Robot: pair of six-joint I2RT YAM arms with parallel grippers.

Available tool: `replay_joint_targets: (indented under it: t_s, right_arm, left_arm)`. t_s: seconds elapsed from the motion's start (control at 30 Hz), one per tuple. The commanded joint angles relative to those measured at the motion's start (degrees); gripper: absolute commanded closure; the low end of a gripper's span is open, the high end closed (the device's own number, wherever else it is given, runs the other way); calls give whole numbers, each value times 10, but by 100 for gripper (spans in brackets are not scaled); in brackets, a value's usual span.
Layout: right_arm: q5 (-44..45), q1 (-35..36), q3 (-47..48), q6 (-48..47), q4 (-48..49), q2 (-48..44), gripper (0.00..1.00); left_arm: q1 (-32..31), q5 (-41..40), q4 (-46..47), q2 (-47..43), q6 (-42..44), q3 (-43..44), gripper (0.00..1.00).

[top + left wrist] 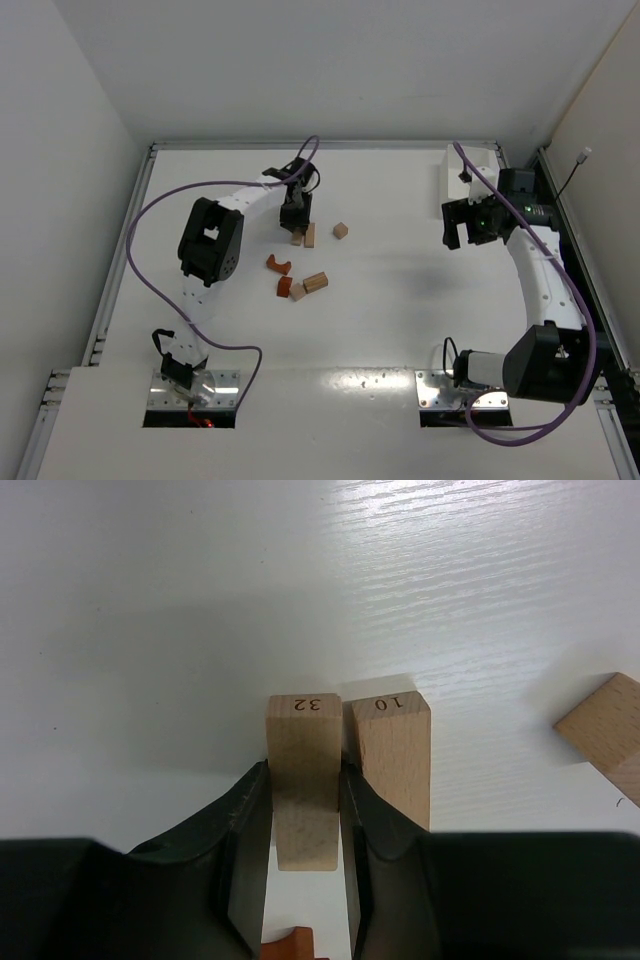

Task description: Build the wood block tower

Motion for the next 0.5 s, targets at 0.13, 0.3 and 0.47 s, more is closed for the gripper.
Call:
replay_joint_targets:
  t_s: [0.13,0.3,0.47]
  right_arm:
    - [-8,-4,-2,4,10,-15,5]
    - [-8,-4,-2,4,10,-15,5]
    - [-8,-4,-8,4,10,-15,5]
  left_arm:
    - [-9,-3,2,-19,3,13,73]
    - [-9,-3,2,-24,3,13,65]
    - [-9,-3,2,-35,3,13,63]
